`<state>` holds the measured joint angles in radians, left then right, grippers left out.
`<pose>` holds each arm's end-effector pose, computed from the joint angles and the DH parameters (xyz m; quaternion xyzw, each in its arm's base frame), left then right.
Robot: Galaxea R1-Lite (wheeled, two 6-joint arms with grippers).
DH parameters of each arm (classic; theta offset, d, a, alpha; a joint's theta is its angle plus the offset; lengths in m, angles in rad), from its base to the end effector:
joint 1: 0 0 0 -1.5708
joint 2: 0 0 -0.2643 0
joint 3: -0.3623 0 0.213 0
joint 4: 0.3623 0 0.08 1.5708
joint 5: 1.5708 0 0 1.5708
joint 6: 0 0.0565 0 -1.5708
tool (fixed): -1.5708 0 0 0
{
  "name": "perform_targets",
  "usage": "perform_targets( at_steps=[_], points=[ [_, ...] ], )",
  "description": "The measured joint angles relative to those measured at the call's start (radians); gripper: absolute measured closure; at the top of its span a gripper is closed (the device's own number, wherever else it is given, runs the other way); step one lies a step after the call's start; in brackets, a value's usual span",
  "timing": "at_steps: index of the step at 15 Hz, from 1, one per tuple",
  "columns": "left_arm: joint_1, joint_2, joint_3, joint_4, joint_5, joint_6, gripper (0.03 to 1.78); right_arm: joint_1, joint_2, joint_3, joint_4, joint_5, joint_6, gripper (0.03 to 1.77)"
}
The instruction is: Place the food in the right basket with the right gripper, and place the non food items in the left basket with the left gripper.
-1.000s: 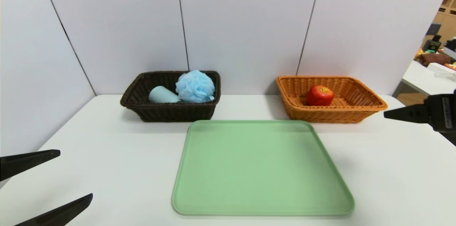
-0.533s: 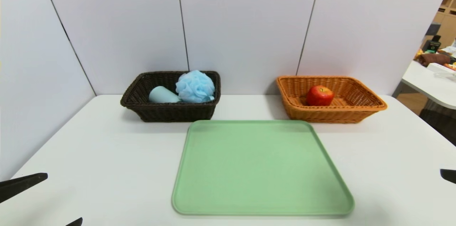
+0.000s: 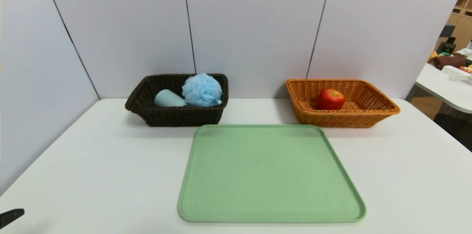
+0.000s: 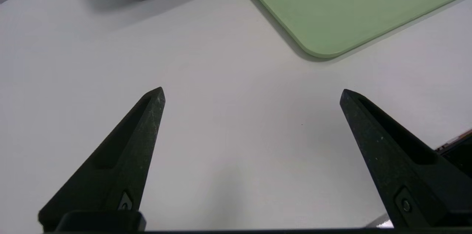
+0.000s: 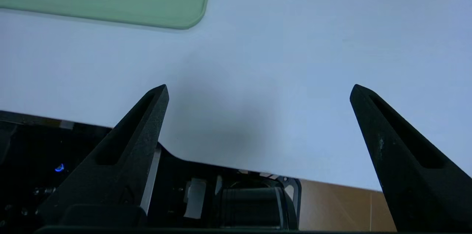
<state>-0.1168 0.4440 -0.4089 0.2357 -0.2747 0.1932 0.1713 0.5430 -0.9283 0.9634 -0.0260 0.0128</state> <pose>0.0901 -0.0260 0.1460 0.0831 0.1154 -0.2048 0.9684 0.0438 0.0061 0.2068 -0.0220 0.2841 0.0678 0.9561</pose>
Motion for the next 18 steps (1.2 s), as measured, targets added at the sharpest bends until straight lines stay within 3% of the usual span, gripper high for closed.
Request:
perform_targets(
  at_steps=[4, 8, 12, 15, 18],
  points=[
    [0.029, -0.101, 0.046, 0.024, -0.001, 0.001, 0.12, -0.014, -0.116, 0.006, 0.063, 0.002, 0.003, 0.11],
    [0.036, -0.152, 0.064, 0.031, -0.007, 0.001, 0.12, -0.087, -0.186, 0.006, 0.064, 0.026, -0.007, 0.11],
    [0.036, -0.163, 0.057, 0.03, -0.006, 0.001, 0.12, -0.151, -0.27, 0.017, 0.097, 0.1, -0.009, 0.11],
    [0.036, -0.165, 0.062, 0.029, -0.006, 0.003, 0.12, -0.16, -0.335, 0.05, 0.097, 0.124, -0.02, 0.11],
    [0.036, -0.166, 0.062, 0.018, -0.007, 0.004, 0.12, -0.166, -0.392, 0.081, 0.081, 0.182, -0.042, 0.11]
  ],
)
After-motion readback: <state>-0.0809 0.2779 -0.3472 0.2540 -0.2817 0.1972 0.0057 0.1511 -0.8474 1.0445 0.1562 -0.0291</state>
